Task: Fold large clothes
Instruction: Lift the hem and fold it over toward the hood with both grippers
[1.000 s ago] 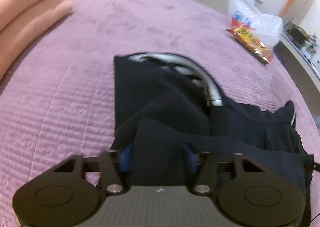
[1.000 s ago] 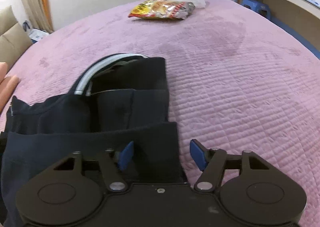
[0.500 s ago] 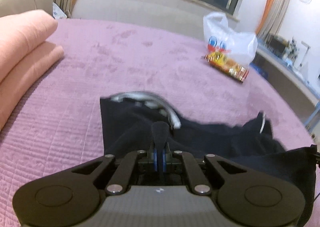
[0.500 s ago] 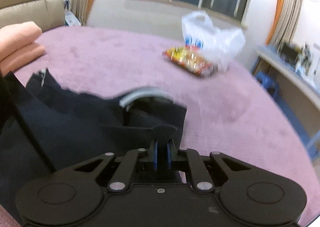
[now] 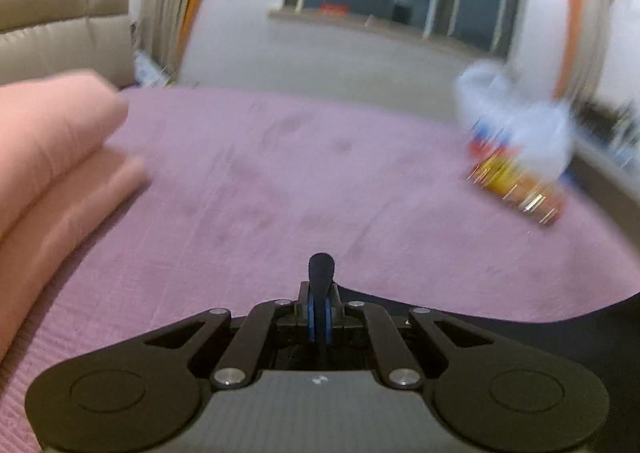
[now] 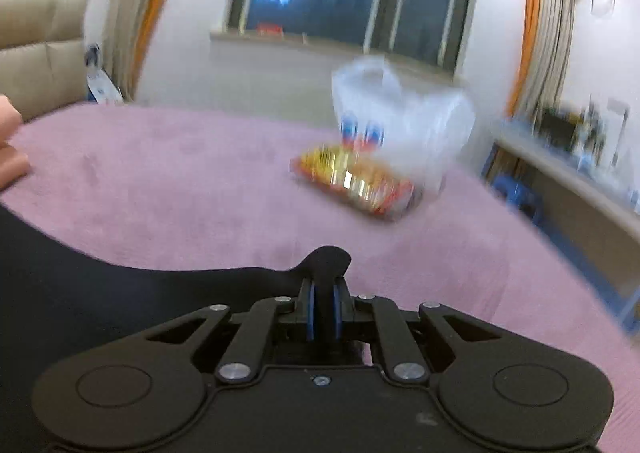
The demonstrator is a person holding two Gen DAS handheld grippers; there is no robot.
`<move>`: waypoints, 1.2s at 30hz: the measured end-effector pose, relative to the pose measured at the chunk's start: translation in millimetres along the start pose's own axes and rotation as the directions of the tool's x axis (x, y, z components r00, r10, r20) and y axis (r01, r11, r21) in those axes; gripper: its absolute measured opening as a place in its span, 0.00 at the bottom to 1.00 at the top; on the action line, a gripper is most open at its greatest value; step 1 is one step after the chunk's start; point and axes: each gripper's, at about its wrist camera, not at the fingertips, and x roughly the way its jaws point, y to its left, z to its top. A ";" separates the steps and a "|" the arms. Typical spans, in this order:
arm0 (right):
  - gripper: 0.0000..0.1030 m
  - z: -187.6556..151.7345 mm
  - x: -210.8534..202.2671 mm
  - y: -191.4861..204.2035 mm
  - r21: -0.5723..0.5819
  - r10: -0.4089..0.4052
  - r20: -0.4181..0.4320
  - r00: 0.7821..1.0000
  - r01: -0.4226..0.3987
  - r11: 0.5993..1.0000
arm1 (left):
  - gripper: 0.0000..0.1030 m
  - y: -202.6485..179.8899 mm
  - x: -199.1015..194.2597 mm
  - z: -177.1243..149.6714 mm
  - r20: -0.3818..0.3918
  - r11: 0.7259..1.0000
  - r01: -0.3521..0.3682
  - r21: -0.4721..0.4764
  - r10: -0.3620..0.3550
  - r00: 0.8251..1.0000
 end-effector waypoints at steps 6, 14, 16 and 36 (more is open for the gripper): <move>0.23 -23.3 42.0 0.2 0.023 0.057 -0.130 0.990 -0.054 0.998 | 0.08 -18.1 49.6 -49.1 -0.030 0.993 -0.071 0.095 0.074 0.997; 0.73 -19.3 24.2 -33.4 0.177 0.078 -0.163 0.984 -0.048 0.983 | 0.23 -15.3 42.8 -42.1 -0.021 0.988 -0.121 0.092 0.123 0.992; 0.73 -20.7 6.6 -56.6 0.316 0.134 -0.135 0.982 -0.085 0.945 | 0.22 -11.8 26.4 -35.8 0.000 0.984 -0.161 0.073 0.162 0.987; 0.00 -76.3 -43.5 -1.4 0.613 0.432 -0.202 0.879 -0.230 0.756 | 0.21 -32.0 -54.9 -109.8 -0.118 0.998 0.048 -0.028 -0.051 0.992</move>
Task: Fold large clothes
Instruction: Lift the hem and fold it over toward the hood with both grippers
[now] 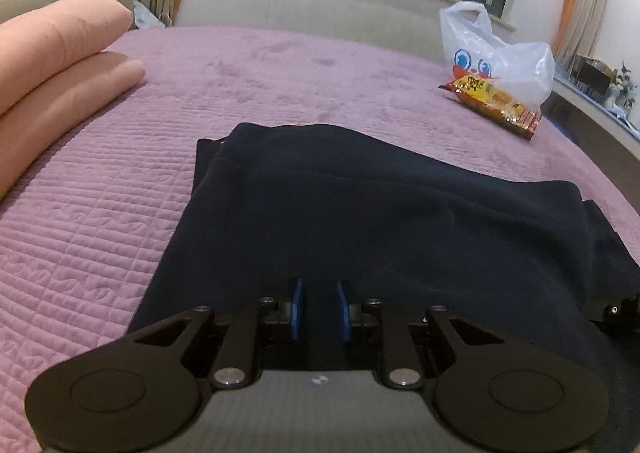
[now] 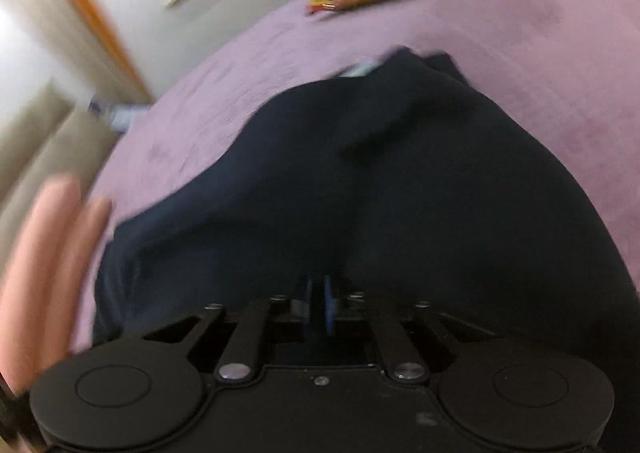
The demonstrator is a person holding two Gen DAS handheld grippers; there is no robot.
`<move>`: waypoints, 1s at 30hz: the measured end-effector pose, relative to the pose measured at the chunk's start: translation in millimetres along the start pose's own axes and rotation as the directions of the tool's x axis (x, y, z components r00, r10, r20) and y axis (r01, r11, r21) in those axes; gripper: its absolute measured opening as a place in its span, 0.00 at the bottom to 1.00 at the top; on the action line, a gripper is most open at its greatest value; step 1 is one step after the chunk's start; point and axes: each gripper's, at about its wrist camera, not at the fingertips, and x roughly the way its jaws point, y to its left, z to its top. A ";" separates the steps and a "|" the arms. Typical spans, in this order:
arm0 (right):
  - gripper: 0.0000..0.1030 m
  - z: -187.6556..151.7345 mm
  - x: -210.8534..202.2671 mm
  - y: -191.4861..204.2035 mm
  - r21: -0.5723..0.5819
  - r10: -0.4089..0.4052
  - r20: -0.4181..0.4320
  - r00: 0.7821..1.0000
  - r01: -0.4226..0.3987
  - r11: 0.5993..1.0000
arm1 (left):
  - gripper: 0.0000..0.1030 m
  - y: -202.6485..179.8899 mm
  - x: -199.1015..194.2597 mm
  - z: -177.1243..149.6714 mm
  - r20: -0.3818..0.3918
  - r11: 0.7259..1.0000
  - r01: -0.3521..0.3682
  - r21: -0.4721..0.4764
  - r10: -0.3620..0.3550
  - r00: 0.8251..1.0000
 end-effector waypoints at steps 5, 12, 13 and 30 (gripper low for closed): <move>0.18 -11.8 -43.6 29.6 -0.094 0.041 0.015 0.999 -0.040 0.995 | 0.21 16.9 -31.0 0.6 -0.064 0.998 0.010 -0.066 -0.014 0.998; 0.19 -82.4 -48.6 99.6 -0.417 0.000 -0.070 0.998 -0.029 0.908 | 0.21 62.4 -95.3 -44.2 -0.170 0.947 -0.009 -0.321 -0.048 0.984; 0.19 -92.0 -45.1 109.5 -0.474 -0.032 -0.038 0.999 0.010 0.880 | 0.21 67.7 -100.8 -50.5 -0.177 0.936 -0.014 -0.351 -0.052 0.983; 0.19 -111.9 -12.1 121.0 -0.559 -0.137 -0.003 0.991 0.112 0.821 | 0.48 133.0 -52.6 -114.7 0.048 0.546 0.248 -0.800 -0.354 0.934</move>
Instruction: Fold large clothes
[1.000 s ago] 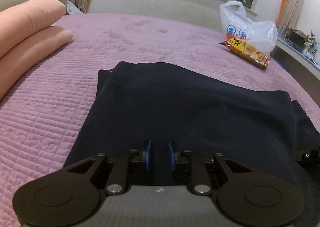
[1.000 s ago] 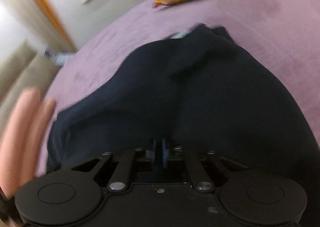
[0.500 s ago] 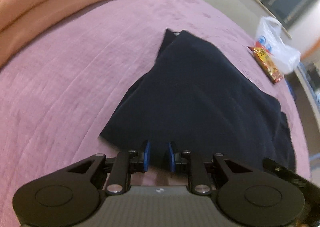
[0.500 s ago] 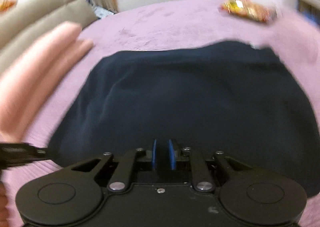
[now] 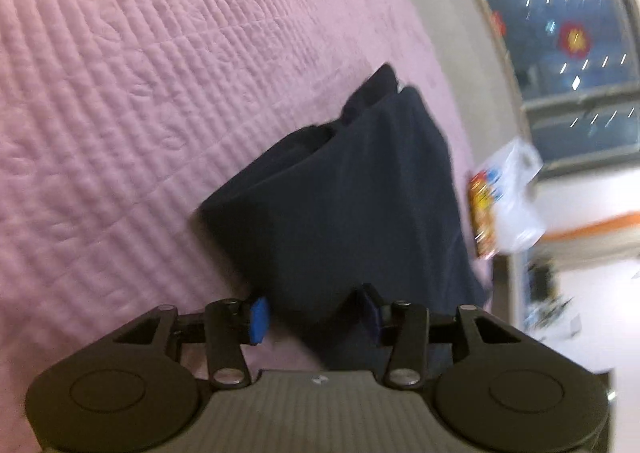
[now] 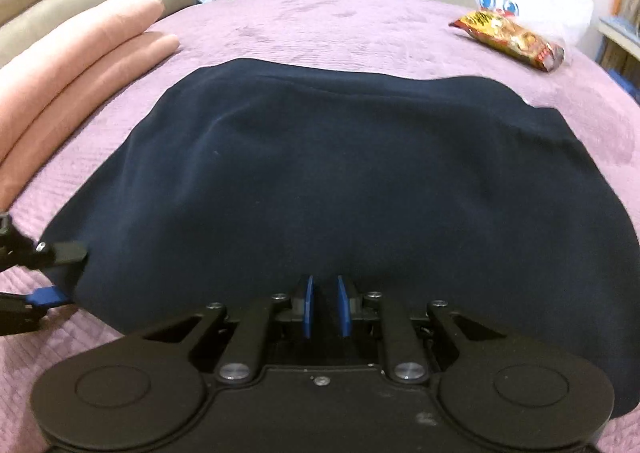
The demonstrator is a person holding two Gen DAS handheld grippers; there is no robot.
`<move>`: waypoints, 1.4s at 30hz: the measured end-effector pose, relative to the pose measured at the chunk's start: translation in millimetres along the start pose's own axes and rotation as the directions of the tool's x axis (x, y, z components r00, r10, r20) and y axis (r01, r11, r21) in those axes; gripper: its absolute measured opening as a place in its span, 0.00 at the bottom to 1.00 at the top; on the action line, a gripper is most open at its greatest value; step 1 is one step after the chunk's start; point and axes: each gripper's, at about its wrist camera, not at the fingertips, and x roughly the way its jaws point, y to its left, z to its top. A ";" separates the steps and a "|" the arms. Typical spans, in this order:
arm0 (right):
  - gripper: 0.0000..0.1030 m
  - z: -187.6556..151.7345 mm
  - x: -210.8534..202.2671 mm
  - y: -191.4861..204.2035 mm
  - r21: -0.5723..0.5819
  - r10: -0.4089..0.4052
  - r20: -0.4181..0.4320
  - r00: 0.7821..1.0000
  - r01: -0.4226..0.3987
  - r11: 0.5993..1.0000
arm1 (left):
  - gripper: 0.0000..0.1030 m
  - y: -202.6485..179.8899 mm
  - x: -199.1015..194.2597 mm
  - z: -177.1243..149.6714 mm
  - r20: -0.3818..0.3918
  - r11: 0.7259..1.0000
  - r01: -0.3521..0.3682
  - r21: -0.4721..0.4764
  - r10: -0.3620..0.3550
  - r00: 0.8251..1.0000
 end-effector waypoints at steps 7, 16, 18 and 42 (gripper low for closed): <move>0.18 -1.9 -1.9 -10.0 0.065 0.039 0.022 0.999 -0.040 0.997 | 0.33 -14.0 37.9 -3.7 0.105 0.999 0.051 -0.008 -0.050 0.993; 0.18 -7.3 -1.6 -36.4 0.185 0.120 0.046 0.992 -0.126 0.975 | 0.10 -153.9 19.7 -42.9 0.230 0.838 -0.112 0.534 -0.017 0.973; 0.18 -8.4 -1.1 -47.3 0.241 0.157 0.053 0.986 -0.165 0.956 | 0.10 -185.2 23.0 -57.6 0.180 0.788 -0.041 0.614 -0.089 0.980; 0.38 -51.7 -104.8 -284.9 0.531 -0.043 0.168 0.985 -0.054 0.846 | 0.10 -256.3 170.0 -296.4 -0.127 0.157 0.098 0.983 0.186 0.974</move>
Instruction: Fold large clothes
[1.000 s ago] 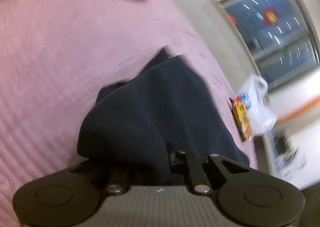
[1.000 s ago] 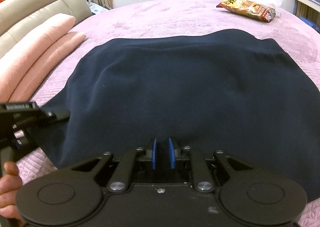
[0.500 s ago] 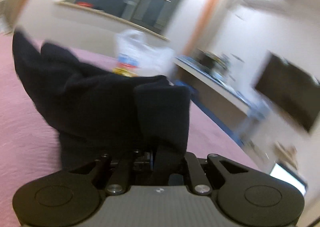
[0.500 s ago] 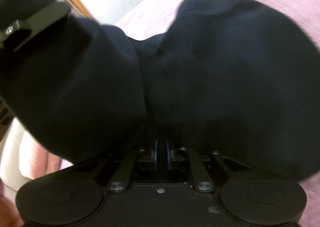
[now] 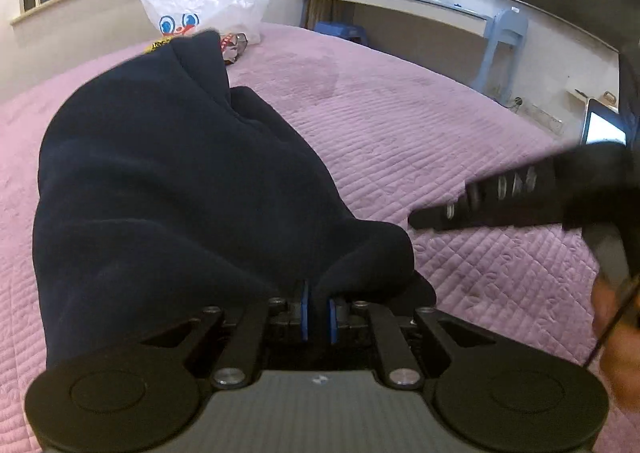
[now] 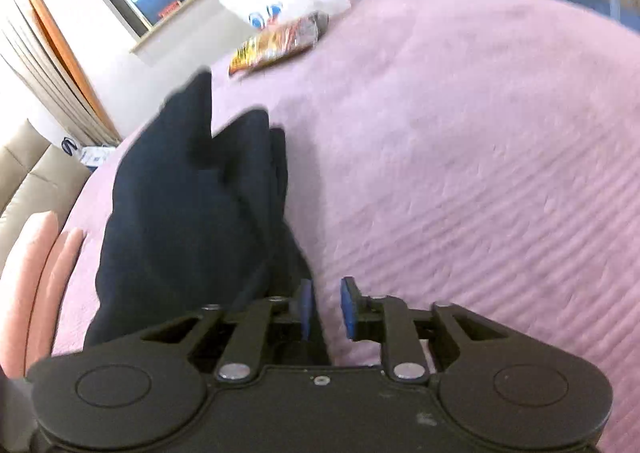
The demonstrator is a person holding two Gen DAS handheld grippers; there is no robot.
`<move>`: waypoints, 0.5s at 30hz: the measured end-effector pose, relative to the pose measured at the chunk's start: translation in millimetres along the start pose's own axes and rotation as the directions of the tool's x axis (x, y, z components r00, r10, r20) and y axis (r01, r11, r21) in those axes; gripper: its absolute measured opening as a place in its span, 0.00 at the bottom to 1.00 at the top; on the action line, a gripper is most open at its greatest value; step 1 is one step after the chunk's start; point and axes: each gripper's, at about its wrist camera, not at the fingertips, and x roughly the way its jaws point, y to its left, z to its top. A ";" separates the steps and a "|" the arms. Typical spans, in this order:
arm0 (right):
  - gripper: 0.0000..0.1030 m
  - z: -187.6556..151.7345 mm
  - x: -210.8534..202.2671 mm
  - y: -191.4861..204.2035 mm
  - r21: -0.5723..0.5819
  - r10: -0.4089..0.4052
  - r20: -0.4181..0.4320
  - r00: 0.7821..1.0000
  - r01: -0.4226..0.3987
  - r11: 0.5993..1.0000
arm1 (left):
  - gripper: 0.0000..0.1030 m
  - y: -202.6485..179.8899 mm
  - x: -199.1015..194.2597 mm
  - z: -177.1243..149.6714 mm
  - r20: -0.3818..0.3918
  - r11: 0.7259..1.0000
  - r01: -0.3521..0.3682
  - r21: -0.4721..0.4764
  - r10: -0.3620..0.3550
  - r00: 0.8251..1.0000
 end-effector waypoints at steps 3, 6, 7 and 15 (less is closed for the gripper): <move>0.70 20.3 6.8 6.2 -0.015 0.067 0.029 0.997 -0.067 0.998 | 0.10 -5.5 -6.1 -2.3 0.004 0.999 0.001 0.039 -0.002 1.000; 0.72 44.4 22.7 18.2 -0.039 0.152 0.010 0.988 -0.152 0.988 | 0.10 -12.2 -16.0 -10.3 -0.001 0.995 -0.018 0.097 0.018 1.000; 0.74 52.2 36.1 27.1 -0.054 0.189 -0.015 0.982 -0.189 0.980 | 0.10 -15.5 -16.3 -10.9 -0.005 0.995 -0.018 0.102 0.018 1.000; 0.54 72.6 128.9 57.6 -0.027 0.360 -0.236 0.903 -0.377 0.926 | 0.10 -6.5 -25.0 -13.5 -0.013 0.997 -0.001 0.071 0.002 1.000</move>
